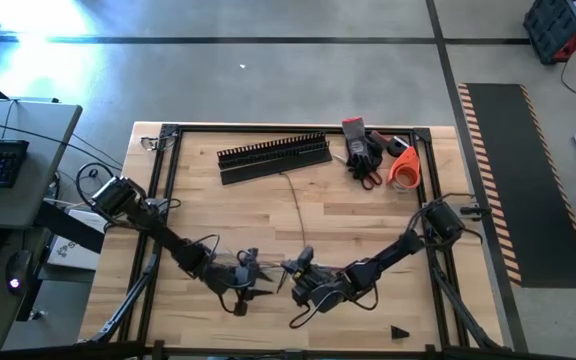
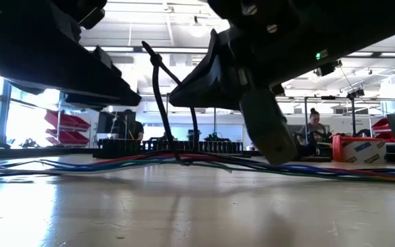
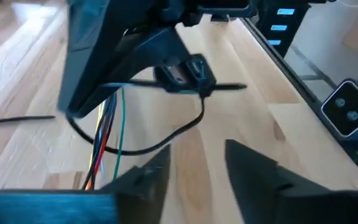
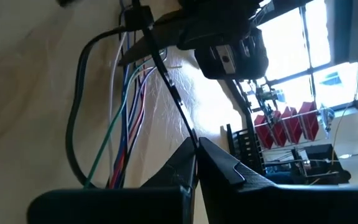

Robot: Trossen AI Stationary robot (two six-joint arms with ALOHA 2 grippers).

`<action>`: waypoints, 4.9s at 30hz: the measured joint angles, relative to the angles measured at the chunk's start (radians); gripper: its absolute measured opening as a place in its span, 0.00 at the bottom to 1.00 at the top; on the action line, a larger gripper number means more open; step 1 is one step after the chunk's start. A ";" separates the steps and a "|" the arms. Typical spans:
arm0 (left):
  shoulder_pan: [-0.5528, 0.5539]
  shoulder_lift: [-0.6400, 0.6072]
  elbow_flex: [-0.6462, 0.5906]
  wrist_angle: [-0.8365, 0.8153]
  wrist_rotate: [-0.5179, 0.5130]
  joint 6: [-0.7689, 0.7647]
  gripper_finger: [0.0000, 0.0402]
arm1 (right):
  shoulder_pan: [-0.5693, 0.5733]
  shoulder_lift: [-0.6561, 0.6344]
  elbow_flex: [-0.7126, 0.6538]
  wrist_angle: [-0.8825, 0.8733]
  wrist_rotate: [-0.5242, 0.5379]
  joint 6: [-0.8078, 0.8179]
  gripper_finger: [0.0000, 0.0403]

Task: Ziptie cables
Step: Wrap the top black zip tie around the colored cable bundle

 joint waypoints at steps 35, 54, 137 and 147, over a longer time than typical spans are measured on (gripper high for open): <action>0.015 0.119 0.038 0.187 -0.090 0.025 0.14 | -0.003 -0.001 0.000 0.010 -0.003 0.022 0.00; 0.069 0.119 0.037 0.235 -0.025 0.026 0.00 | 0.032 -0.002 0.000 0.091 -0.091 -0.118 0.00; 0.069 0.238 0.037 0.283 -0.071 -0.060 0.00 | 0.171 -0.173 0.000 -0.363 0.054 0.734 0.64; 0.113 0.311 0.055 0.352 -0.007 0.001 0.00 | 0.167 -0.161 0.000 -0.381 -0.087 1.180 0.65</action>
